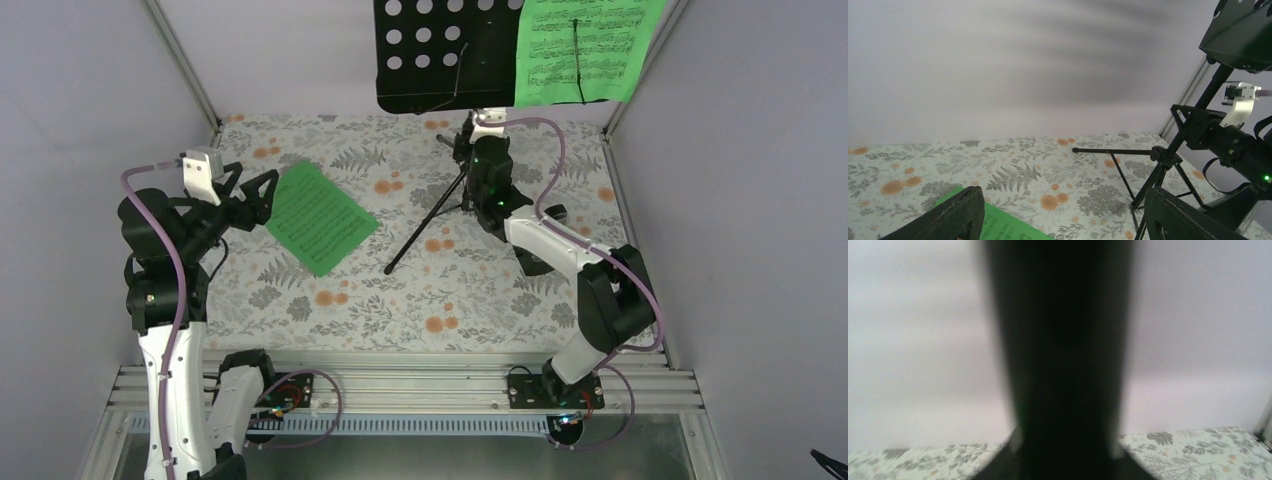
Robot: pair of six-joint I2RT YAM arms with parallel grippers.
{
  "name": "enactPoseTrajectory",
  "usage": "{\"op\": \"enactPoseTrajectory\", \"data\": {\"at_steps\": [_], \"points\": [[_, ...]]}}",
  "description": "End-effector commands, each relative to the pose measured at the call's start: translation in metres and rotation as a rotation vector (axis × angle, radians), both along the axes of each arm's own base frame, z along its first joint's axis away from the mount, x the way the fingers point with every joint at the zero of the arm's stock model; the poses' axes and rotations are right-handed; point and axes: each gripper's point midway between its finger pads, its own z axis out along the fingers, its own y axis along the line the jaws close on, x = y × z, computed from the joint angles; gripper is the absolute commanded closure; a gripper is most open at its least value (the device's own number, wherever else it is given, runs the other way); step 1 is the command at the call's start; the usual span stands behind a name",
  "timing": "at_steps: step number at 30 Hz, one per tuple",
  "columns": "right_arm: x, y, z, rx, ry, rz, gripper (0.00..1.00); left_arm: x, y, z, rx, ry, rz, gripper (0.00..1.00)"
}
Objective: Pack up the instrument practice props
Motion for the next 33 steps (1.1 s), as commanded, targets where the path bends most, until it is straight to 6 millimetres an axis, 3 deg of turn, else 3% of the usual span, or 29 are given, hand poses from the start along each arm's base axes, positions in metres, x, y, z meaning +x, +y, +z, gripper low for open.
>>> {"op": "enactPoseTrajectory", "data": {"at_steps": [1, 4, 7, 11, 15, 20, 23, 27, 29, 30, 33], "points": [[-0.015, 0.021, 0.017, 0.092, -0.018, 0.143, 0.48, -0.004, -0.004, 0.017, 0.002, -0.032, -0.022, 0.19], [-0.029, 0.028, 0.011, 0.050, 0.000, 0.232, 0.22, -0.004, -0.009, 0.030, -0.016, -0.055, -0.055, 0.18], [-0.050, 0.034, -0.006, -0.005, 0.039, 0.327, 0.13, -0.002, -0.012, 0.043, -0.041, -0.060, -0.079, 0.20], [-0.083, 0.020, -0.029, -0.007, 0.084, 0.383, 0.10, 0.004, -0.025, 0.061, -0.058, -0.051, -0.145, 0.24], [-0.102, -0.021, -0.047, 0.040, 0.151, 0.336, 0.10, 0.012, -0.064, 0.075, -0.035, -0.035, -0.267, 0.25], [-0.113, -0.111, -0.052, 0.156, 0.241, 0.123, 0.10, 0.020, -0.131, 0.083, 0.044, 0.010, -0.380, 0.27], [-0.121, -0.157, -0.038, 0.240, 0.215, 0.008, 0.06, 0.012, -0.164, 0.098, 0.032, -0.011, -0.477, 0.29], [-0.130, -0.196, -0.001, 0.302, 0.151, -0.053, 0.05, -0.002, -0.198, 0.124, 0.019, -0.049, -0.566, 0.30], [-0.138, -0.203, 0.027, 0.316, 0.098, -0.047, 0.05, -0.009, -0.223, 0.132, 0.028, -0.062, -0.631, 0.30], [-0.143, -0.204, 0.045, 0.316, 0.062, -0.032, 0.05, -0.006, -0.243, 0.127, 0.044, -0.043, -0.671, 0.30], [-0.157, -0.196, 0.094, 0.308, -0.021, 0.031, 0.08, -0.006, -0.288, 0.133, 0.075, -0.030, -0.763, 0.29]]}}
